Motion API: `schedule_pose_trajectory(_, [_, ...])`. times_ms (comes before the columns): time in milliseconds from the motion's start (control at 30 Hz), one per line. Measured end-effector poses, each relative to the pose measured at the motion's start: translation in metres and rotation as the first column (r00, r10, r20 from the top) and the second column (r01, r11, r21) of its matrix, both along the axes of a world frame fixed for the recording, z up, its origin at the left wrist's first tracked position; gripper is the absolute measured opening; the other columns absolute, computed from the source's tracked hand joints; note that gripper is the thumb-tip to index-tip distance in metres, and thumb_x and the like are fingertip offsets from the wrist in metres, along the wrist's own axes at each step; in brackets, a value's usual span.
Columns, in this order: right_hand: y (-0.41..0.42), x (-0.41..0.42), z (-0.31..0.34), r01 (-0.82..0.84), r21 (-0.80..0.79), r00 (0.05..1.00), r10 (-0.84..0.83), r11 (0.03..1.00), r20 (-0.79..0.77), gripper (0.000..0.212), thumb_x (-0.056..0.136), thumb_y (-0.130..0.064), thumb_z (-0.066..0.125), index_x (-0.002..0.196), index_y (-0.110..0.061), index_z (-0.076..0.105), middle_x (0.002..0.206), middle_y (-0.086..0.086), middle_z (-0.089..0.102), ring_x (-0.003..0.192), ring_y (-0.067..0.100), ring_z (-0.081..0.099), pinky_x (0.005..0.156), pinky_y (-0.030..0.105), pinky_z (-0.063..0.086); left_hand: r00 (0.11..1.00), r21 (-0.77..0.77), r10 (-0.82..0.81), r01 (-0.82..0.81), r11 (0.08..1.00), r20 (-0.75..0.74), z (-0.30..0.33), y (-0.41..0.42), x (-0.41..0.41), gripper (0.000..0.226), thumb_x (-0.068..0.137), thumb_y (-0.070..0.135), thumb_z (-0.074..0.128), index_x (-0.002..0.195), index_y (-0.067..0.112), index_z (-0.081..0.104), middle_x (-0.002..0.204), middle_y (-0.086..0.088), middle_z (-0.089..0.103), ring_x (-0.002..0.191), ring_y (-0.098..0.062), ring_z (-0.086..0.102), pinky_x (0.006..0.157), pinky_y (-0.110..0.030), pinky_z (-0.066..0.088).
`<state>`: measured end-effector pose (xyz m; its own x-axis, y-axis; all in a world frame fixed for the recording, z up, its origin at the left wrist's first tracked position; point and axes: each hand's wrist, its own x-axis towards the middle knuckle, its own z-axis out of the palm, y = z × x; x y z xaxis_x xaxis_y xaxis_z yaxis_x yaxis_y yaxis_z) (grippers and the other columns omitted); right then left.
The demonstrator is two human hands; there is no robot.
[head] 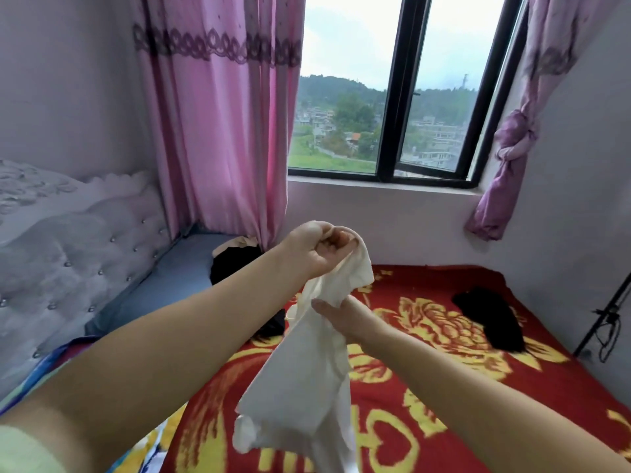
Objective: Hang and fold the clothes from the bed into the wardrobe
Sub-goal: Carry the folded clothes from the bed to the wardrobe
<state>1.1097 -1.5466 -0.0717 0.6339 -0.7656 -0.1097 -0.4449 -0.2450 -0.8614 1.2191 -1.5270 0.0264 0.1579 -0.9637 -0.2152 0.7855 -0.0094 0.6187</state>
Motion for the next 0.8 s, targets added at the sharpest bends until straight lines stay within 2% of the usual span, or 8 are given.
schedule_pose_trajectory(133, [-0.019, -0.005, 0.011, 0.096, -0.082, 0.988, -0.085, 0.992, 0.128, 0.023, 0.096, -0.016, 0.048, 0.094, -0.003, 0.066, 0.097, 0.014, 0.069, 0.09, 0.028, 0.065, 0.084, 0.044, 0.052, 0.947, -0.007, 0.199, -0.204, 0.979, 0.252, 0.013, 0.007, 0.025, 0.034, 0.094, 0.002, 0.041, 0.062, 0.007, 0.047, 0.049, -0.004, 0.042, 0.05, -0.013, 0.041, 0.05, -0.034, 0.057])
schedule_pose_trajectory(200, [-0.028, -0.014, 0.029, 0.067, -0.205, 0.992, -0.042, 0.976, 0.122, 0.021, 0.096, -0.018, 0.051, 0.091, -0.005, 0.067, 0.091, 0.009, 0.07, 0.083, 0.02, 0.062, 0.079, 0.04, 0.051, 0.822, 0.025, 0.305, -0.36, 0.933, 0.481, 0.007, 0.013, 0.053, 0.024, 0.094, 0.008, 0.047, 0.07, 0.012, 0.051, 0.059, -0.002, 0.044, 0.054, -0.012, 0.04, 0.05, -0.029, 0.055])
schedule_pose_trajectory(333, [-0.038, -0.026, 0.075, -0.099, -0.492, 0.995, 0.075, 0.865, -0.067, 0.021, 0.092, -0.019, 0.054, 0.081, -0.01, 0.069, 0.083, 0.001, 0.069, 0.077, 0.01, 0.057, 0.073, 0.031, 0.047, 0.252, -0.21, 0.402, -0.551, 0.807, 0.88, -0.022, 0.024, 0.077, 0.023, 0.092, 0.021, 0.057, 0.11, 0.006, 0.054, 0.096, -0.007, 0.055, 0.08, -0.02, 0.054, 0.072, -0.028, 0.047])
schedule_pose_trajectory(400, [-0.036, -0.024, 0.1, -0.2, -0.597, 0.977, 0.11, 0.777, -0.184, 0.02, 0.092, -0.018, 0.054, 0.08, -0.012, 0.07, 0.08, -0.004, 0.067, 0.073, 0.006, 0.056, 0.07, 0.027, 0.045, -0.036, -0.437, 0.445, -0.278, 0.855, 0.895, -0.025, 0.031, 0.069, 0.05, 0.087, 0.031, 0.067, 0.128, 0.014, 0.046, 0.119, 0.002, 0.047, 0.108, -0.013, 0.047, 0.092, -0.016, 0.04])
schedule_pose_trajectory(500, [-0.03, -0.02, 0.13, -0.244, -0.652, 0.96, 0.083, 0.718, -0.268, 0.025, 0.091, -0.023, 0.053, 0.079, -0.013, 0.072, 0.077, -0.002, 0.067, 0.067, 0.008, 0.057, 0.061, 0.023, 0.045, -0.062, -0.143, 0.162, 0.24, 0.96, 0.985, -0.024, 0.041, 0.044, 0.087, 0.076, 0.052, 0.072, 0.145, 0.033, 0.023, 0.128, 0.014, 0.048, 0.116, 0.0, 0.048, 0.089, -0.003, 0.037])
schedule_pose_trajectory(600, [-0.031, -0.019, 0.146, -0.239, -0.664, 0.959, 0.063, 0.708, -0.277, 0.031, 0.092, -0.026, 0.052, 0.079, -0.007, 0.073, 0.077, 0.005, 0.067, 0.065, 0.013, 0.055, 0.062, 0.027, 0.047, -0.248, -0.101, 0.141, 0.168, 0.981, 0.958, -0.04, 0.041, 0.033, 0.063, 0.081, 0.022, 0.07, 0.137, 0.021, 0.04, 0.119, 0.004, 0.06, 0.108, -0.01, 0.057, 0.088, -0.021, 0.045])
schedule_pose_trajectory(700, [-0.036, -0.032, 0.154, -0.306, -0.611, 0.921, 0.065, 0.73, -0.384, 0.034, 0.09, -0.033, 0.056, 0.064, -0.014, 0.066, 0.059, -0.005, 0.056, 0.051, 0.005, 0.046, 0.049, 0.017, 0.039, -0.016, -0.26, 0.261, 0.072, 0.963, 0.965, -0.036, 0.042, 0.041, 0.02, 0.087, -0.004, 0.05, 0.102, -0.001, 0.064, 0.085, 0.0, 0.065, 0.074, -0.002, 0.059, 0.07, -0.024, 0.047])
schedule_pose_trajectory(800, [-0.049, -0.058, 0.156, -0.397, -0.506, 0.804, 0.023, 0.766, -0.594, 0.038, 0.085, -0.047, 0.064, 0.062, -0.018, 0.057, 0.057, -0.012, 0.049, 0.053, 0.008, 0.044, 0.052, 0.02, 0.036, 0.103, -0.165, 0.153, 0.114, 0.98, 0.983, -0.014, 0.046, 0.064, 0.024, 0.097, 0.01, 0.05, 0.092, -0.009, 0.063, 0.075, -0.003, 0.058, 0.067, -0.008, 0.054, 0.067, -0.026, 0.044])
